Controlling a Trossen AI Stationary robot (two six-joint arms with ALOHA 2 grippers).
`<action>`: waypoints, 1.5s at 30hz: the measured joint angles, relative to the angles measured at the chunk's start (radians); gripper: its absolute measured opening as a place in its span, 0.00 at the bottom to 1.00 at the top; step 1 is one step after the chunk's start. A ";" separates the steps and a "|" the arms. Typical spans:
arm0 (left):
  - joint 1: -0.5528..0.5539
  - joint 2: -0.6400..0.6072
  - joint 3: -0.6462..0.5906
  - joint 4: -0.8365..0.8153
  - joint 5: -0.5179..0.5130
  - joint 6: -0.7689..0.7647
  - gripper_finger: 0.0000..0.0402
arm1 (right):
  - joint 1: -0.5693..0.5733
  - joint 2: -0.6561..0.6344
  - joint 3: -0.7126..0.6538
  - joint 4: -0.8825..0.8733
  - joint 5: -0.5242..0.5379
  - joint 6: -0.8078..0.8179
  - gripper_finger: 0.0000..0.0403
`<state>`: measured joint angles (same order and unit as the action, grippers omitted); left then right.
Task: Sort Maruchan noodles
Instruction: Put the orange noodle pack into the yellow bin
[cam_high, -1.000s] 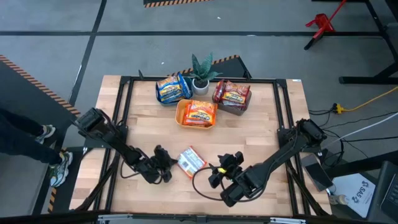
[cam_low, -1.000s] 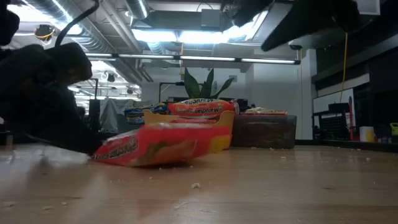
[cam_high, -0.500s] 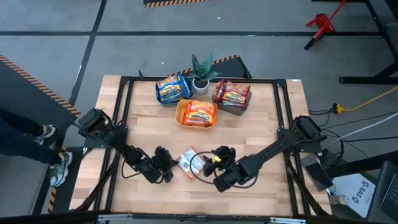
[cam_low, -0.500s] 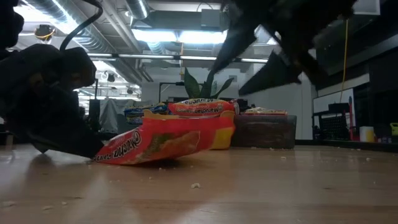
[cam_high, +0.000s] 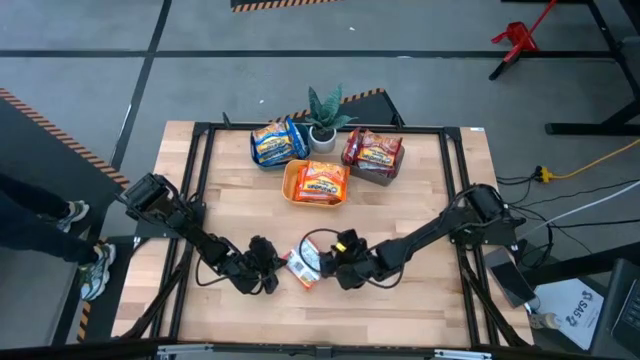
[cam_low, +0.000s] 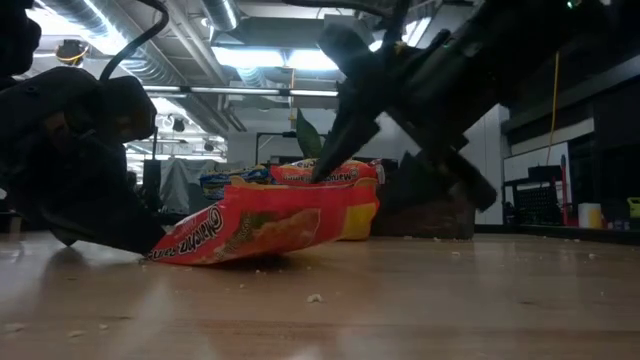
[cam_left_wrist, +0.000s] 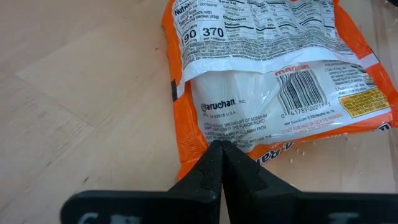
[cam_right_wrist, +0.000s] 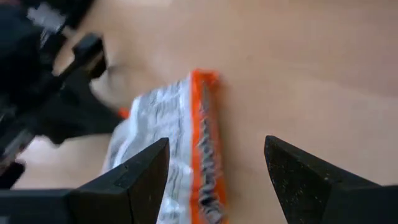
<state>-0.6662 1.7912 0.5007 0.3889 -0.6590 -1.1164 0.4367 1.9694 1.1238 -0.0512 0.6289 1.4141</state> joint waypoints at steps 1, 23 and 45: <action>-0.001 0.000 0.000 0.000 0.000 0.000 0.00 | 0.001 0.006 0.000 0.007 -0.017 -0.006 0.62; 0.010 0.000 -0.001 -0.006 -0.008 0.000 0.00 | -0.026 0.144 0.001 0.433 -0.228 -0.045 0.62; 0.012 -0.441 -0.008 -0.300 0.009 0.132 0.00 | -0.028 0.146 0.001 0.495 -0.193 -0.087 0.27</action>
<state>-0.6545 1.3500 0.4931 0.0893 -0.6504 -0.9844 0.4086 2.1150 1.1248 0.4443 0.4359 1.3270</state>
